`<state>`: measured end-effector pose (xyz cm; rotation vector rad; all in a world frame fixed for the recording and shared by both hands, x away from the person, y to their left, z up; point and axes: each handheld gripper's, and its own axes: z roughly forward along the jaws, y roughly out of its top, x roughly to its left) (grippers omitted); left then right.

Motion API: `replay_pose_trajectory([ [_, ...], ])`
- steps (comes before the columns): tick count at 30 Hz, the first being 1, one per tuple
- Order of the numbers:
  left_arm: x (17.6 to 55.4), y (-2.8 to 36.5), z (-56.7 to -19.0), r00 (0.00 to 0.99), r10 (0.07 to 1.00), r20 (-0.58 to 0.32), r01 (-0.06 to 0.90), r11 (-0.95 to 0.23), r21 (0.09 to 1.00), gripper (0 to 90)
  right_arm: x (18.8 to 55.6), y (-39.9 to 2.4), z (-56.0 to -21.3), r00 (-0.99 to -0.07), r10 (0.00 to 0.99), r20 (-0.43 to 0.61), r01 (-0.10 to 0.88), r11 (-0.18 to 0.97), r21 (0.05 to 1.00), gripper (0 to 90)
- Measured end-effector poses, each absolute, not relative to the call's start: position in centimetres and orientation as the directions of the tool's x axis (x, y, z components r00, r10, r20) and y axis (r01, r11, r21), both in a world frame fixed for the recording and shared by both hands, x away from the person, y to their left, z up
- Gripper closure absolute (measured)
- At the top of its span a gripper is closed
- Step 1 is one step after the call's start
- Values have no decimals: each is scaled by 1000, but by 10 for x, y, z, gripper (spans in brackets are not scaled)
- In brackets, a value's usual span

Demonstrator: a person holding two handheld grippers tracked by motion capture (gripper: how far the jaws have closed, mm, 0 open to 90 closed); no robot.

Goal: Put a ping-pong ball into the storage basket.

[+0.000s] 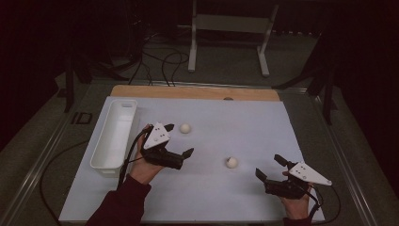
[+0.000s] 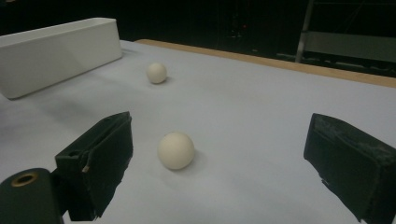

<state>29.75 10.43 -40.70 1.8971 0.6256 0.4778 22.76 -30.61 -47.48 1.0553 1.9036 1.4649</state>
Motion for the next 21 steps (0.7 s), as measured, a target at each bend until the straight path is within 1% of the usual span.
replay_pose_trajectory([
  [21,305,90,-414,787,616,45,211,-337,917,0,230,-306,-476,-556,829,59,262,106,959,77],
])
